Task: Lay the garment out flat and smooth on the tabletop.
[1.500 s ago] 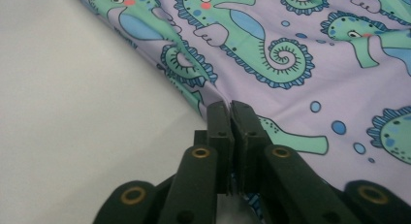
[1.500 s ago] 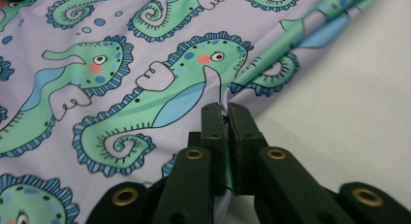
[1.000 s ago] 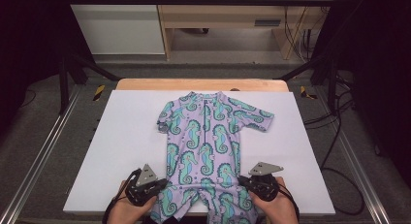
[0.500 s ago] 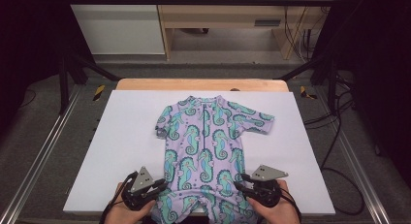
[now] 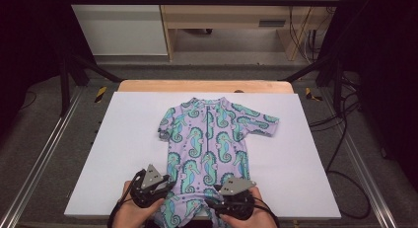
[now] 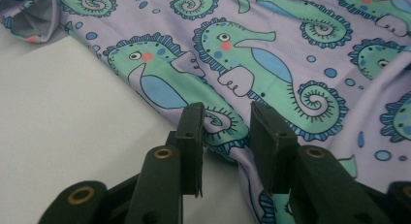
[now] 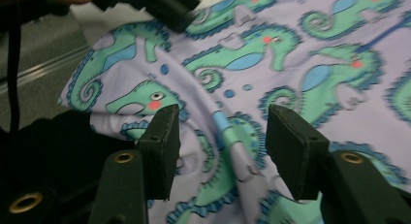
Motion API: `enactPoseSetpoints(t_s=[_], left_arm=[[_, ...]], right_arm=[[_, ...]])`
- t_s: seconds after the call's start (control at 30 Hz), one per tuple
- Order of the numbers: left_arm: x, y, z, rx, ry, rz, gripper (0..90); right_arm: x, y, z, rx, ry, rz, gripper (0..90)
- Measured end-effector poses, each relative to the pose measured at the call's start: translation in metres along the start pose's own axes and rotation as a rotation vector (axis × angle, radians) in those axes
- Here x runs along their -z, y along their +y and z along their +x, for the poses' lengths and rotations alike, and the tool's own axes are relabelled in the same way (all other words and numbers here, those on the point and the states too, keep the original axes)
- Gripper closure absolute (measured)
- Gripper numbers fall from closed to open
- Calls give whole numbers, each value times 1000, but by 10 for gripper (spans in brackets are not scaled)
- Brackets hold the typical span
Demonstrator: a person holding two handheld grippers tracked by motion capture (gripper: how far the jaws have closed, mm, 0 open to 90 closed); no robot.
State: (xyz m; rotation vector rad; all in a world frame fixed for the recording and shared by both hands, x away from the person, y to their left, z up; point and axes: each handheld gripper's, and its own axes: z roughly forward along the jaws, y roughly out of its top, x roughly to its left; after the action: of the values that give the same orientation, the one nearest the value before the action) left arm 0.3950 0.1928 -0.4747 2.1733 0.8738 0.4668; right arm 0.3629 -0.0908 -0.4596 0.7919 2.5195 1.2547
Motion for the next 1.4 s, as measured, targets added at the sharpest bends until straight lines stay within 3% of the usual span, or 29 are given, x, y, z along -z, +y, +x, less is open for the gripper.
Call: enactPoseSetpoints(t_s=[0.13, 0.37, 0.53, 0.73, 1.07, 1.1, 1.13, 1.2, 1.3, 1.4], left_arm=[[-7, -3, 2, 1, -2, 20, 695], [-7, -3, 5, 15, -8, 13, 724], [-7, -4, 6, 19, -12, 9, 740], [-6, -4, 6, 19, -15, 12, 749], [7, 3, -1, 12, -25, -25, 736], [8, 5, -2, 12, -26, -33, 736], [10, 6, -3, 7, -26, -39, 723], [11, 9, -2, 2, -10, -56, 698], [9, 10, 2, 18, 4, -75, 650], [9, 11, 6, 28, 21, -89, 618]], right_arm=[[-14, 0, 3, 13, 25, 36, 490], [-30, -2, 1, 23, 50, 84, 692], [-34, 0, 2, 31, 65, 92, 808], [-33, 0, 0, 17, 85, 96, 841], [-13, 0, 2, -15, 272, 92, 846], [-13, 0, 2, -15, 272, 92, 846], [-10, -1, 3, -5, 298, 83, 843], [-10, -1, 3, 25, 291, 91, 817], [-12, 1, 1, 13, 262, 57, 604], [-12, 6, -7, -4, 196, 22, 436]])
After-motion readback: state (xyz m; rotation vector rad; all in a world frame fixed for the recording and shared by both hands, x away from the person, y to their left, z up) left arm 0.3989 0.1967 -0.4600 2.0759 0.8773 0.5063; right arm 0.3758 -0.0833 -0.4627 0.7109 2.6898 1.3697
